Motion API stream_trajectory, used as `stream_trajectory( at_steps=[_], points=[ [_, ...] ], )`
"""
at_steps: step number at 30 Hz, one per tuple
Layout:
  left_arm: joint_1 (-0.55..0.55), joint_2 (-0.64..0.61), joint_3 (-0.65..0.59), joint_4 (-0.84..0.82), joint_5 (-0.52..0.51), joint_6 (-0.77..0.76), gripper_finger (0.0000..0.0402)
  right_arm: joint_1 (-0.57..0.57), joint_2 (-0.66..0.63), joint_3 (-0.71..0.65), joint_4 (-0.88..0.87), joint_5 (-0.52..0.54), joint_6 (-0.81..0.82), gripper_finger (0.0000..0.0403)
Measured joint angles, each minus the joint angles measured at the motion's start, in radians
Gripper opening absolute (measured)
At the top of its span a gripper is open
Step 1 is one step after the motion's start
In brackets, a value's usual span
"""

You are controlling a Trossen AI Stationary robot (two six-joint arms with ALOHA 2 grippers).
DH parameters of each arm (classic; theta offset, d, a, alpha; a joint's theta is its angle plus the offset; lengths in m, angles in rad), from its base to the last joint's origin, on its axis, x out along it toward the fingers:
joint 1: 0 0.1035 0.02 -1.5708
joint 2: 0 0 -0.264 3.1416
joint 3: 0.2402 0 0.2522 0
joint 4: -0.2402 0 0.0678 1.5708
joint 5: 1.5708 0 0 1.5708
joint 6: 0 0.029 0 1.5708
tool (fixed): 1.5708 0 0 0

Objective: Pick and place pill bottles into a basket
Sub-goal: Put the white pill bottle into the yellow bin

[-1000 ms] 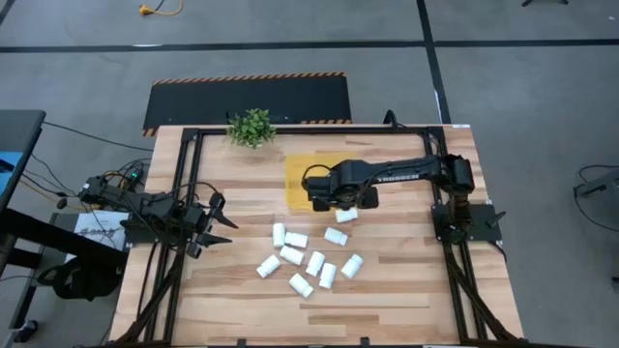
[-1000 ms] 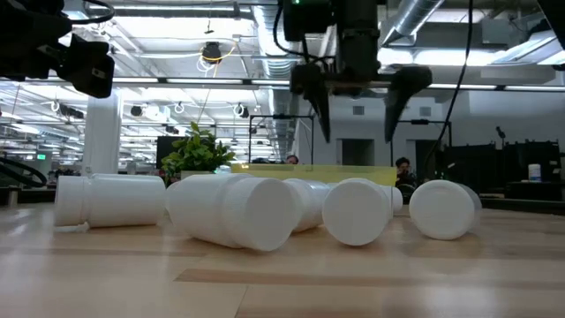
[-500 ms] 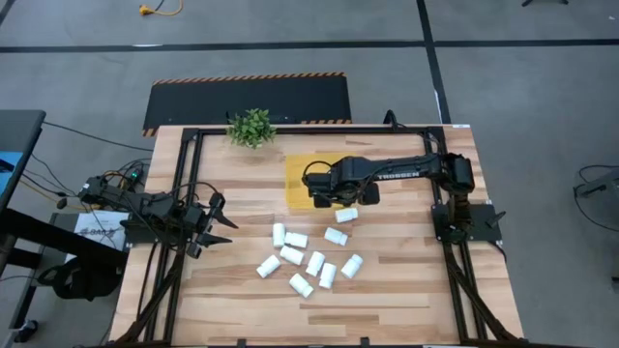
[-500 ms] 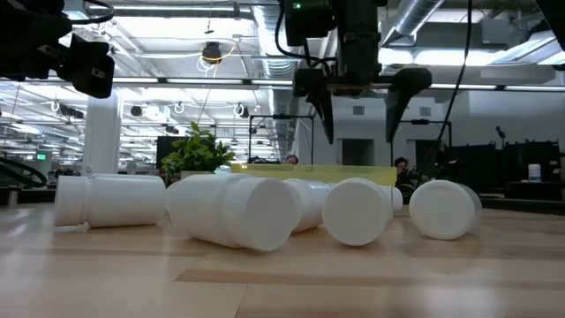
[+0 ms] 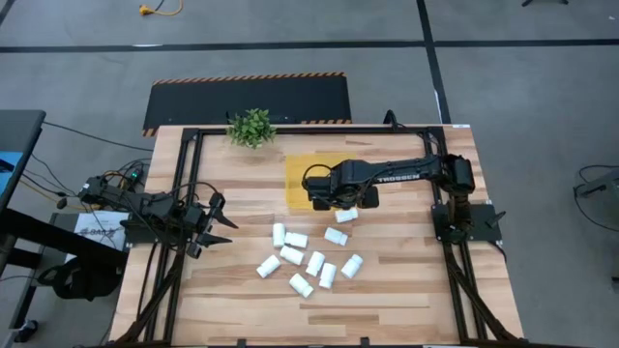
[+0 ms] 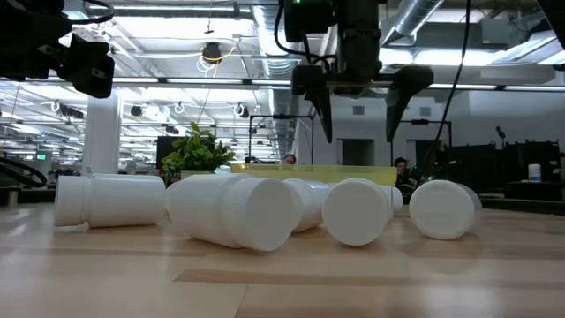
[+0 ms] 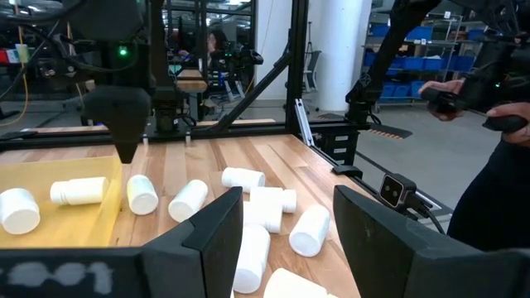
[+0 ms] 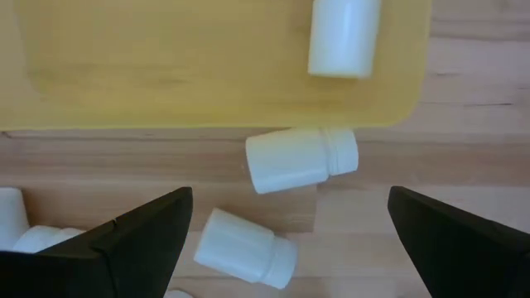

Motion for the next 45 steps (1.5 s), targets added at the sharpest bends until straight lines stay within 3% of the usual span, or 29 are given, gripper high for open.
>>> stream_trajectory(
  at_steps=[9,28,45],
  points=[
    [0.0,0.0,0.0,0.0,0.0,0.0,0.0177,0.025,-0.002,-0.096,0.06,-0.034,-0.063,0.04],
    [0.0,0.0,0.0,0.0,0.0,0.0,0.0177,0.053,-0.002,-0.21,0.168,0.009,-0.22,0.04],
    [0.0,0.0,0.0,0.0,0.0,0.0,0.0177,0.047,-0.001,-0.222,0.2,0.039,-0.248,0.04]
  ],
)
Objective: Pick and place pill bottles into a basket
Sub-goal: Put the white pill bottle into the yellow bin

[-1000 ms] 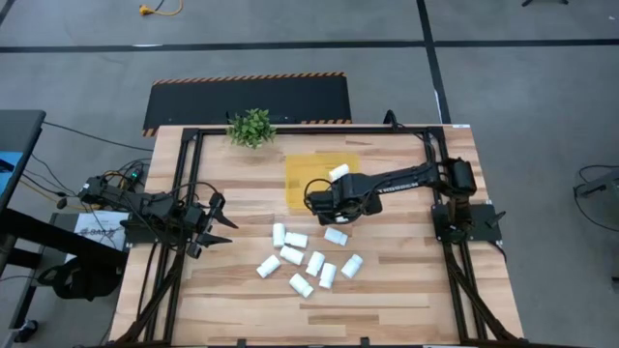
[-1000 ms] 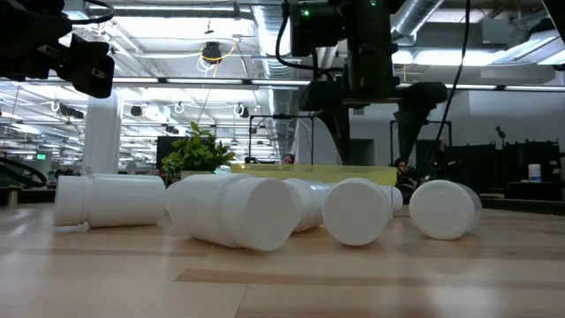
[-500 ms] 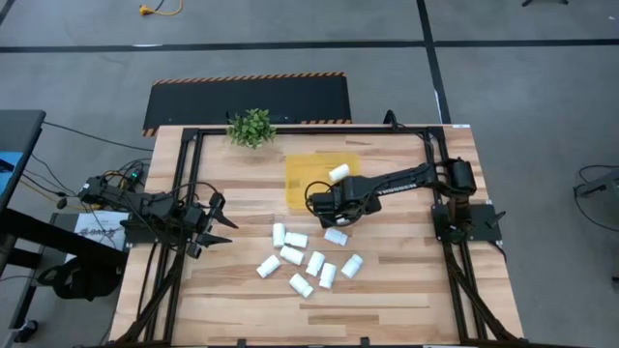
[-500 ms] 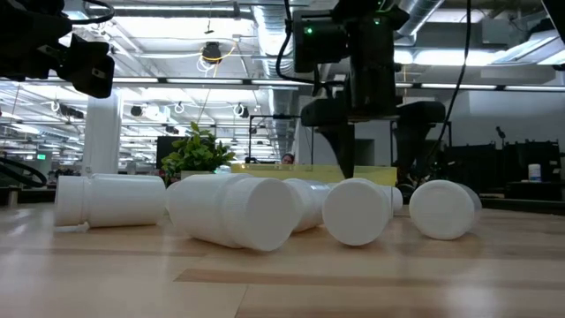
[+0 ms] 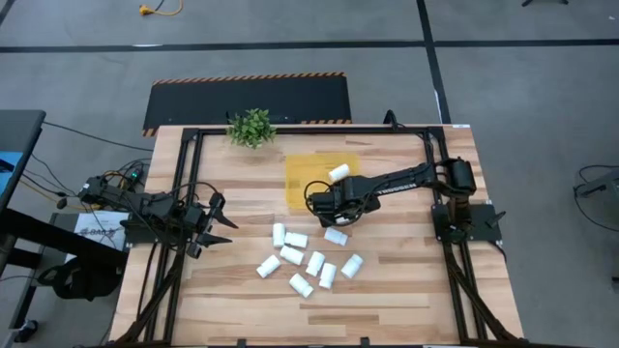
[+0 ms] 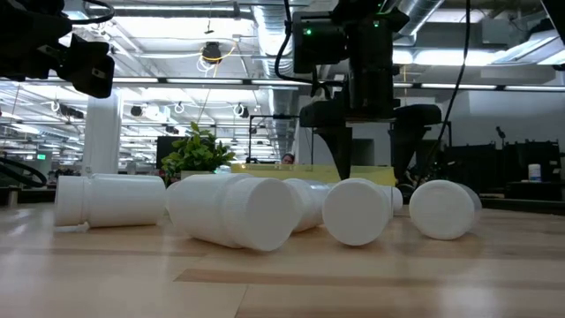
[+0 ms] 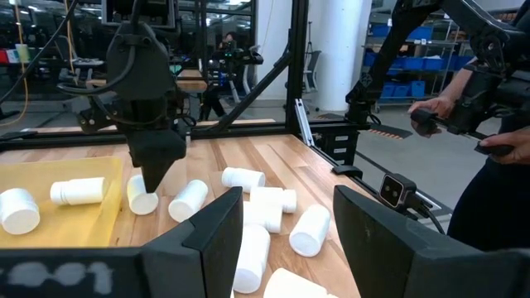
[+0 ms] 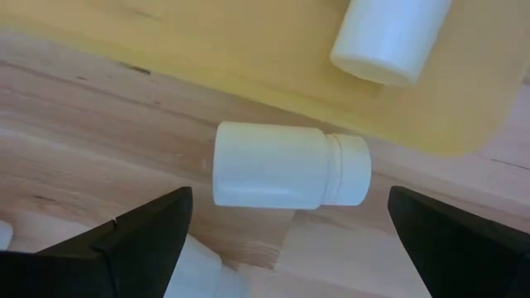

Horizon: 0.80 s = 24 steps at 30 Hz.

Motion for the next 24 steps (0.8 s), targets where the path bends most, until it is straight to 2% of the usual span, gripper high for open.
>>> stream_trajectory(
  at_steps=[24],
  points=[
    [0.0,0.0,0.0,0.0,0.0,0.0,0.0177,0.0,0.0,0.0,0.008,0.016,0.0,0.04]
  ],
)
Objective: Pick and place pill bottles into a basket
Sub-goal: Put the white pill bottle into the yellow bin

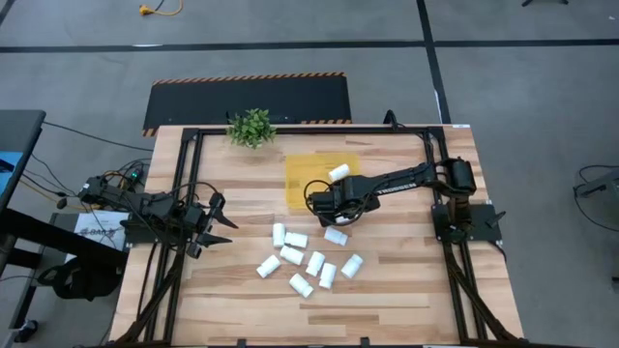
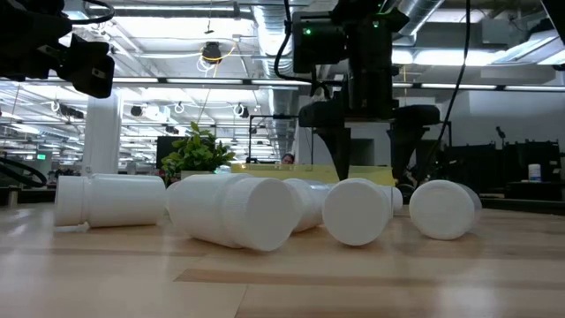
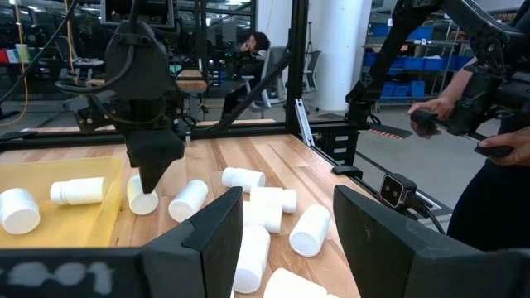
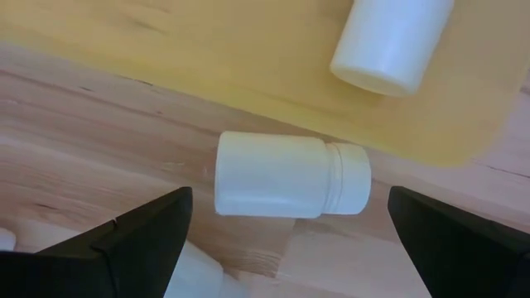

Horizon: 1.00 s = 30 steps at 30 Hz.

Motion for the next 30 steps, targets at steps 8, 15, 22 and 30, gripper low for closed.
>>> stream_trajectory(
  at_steps=[8,15,22,30],
  points=[
    [0.0,0.0,0.0,0.0,0.0,0.0,0.0177,0.0,0.0,-0.072,0.093,-0.025,0.02,0.04],
    [0.0,0.0,0.0,0.0,0.0,0.0,0.0177,0.0,0.0,-0.073,0.092,-0.024,0.014,0.04],
    [0.0,0.0,0.0,0.0,0.0,0.0,0.0177,-0.007,0.0,-0.123,0.155,-0.032,0.013,0.04],
    [0.0,0.0,0.0,0.0,0.0,0.0,0.0177,-0.006,0.0,-0.134,0.183,-0.038,0.026,0.04]
  ],
)
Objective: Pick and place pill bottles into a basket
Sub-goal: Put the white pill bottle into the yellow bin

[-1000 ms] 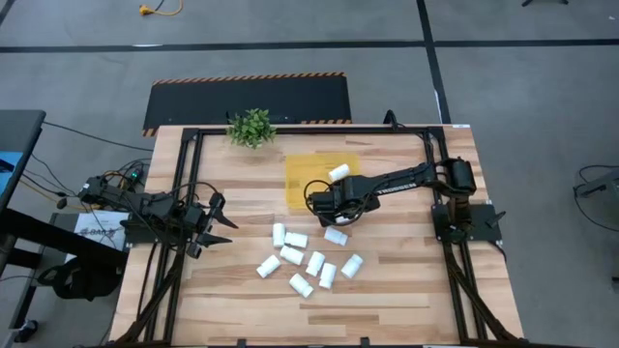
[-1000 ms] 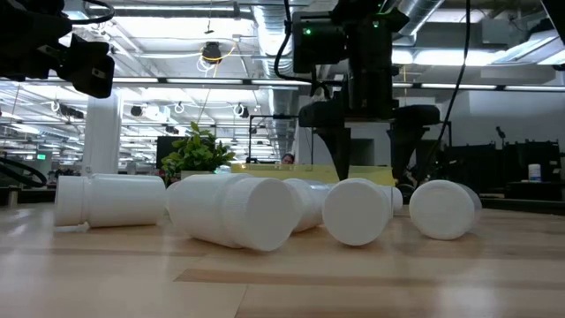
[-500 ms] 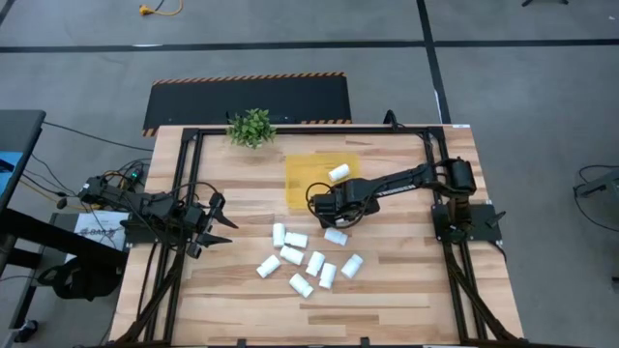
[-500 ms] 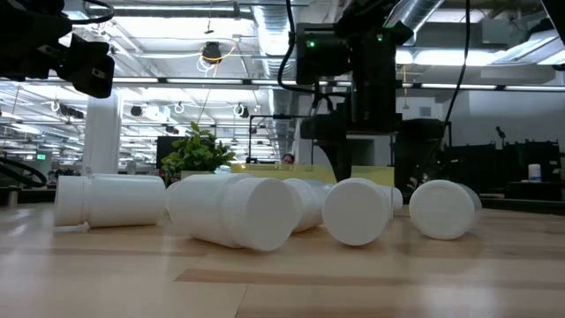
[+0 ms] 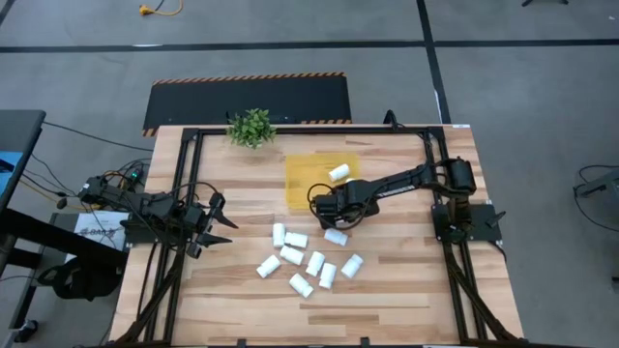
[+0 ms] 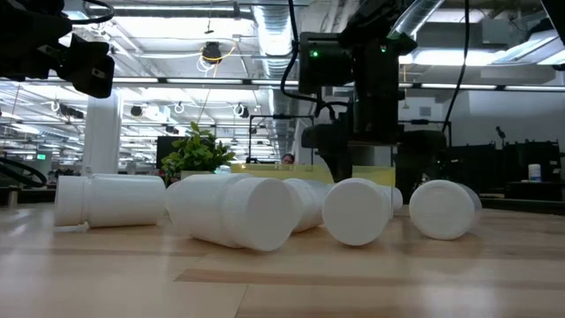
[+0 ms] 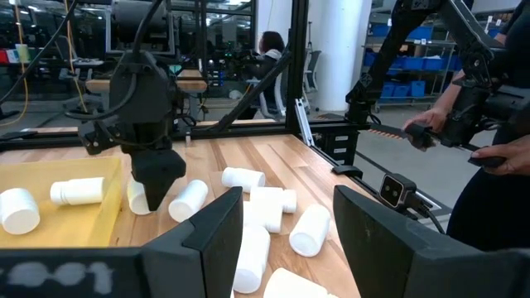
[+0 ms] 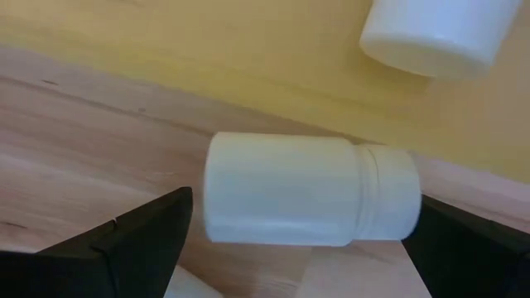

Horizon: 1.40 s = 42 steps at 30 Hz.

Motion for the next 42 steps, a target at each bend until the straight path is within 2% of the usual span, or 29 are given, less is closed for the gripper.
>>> stream_trajectory(
  at_steps=[17,29,37,42],
  points=[
    [0.0,0.0,0.0,0.0,0.0,0.0,0.0177,0.0,0.0,0.0,0.033,-0.016,-0.026,0.0399],
    [0.0,0.0,0.0,0.0,0.0,0.0,0.0177,-0.002,0.0,0.0,0.041,-0.015,0.008,0.0328],
    [0.0,0.0,0.0,0.0,0.0,0.0,0.0177,-0.002,0.0,0.0,0.033,-0.015,0.008,0.0348],
    [0.0,0.0,0.0,0.0,0.0,0.0,0.0177,0.009,0.0,0.019,0.013,-0.013,0.016,0.0339]
  ],
)
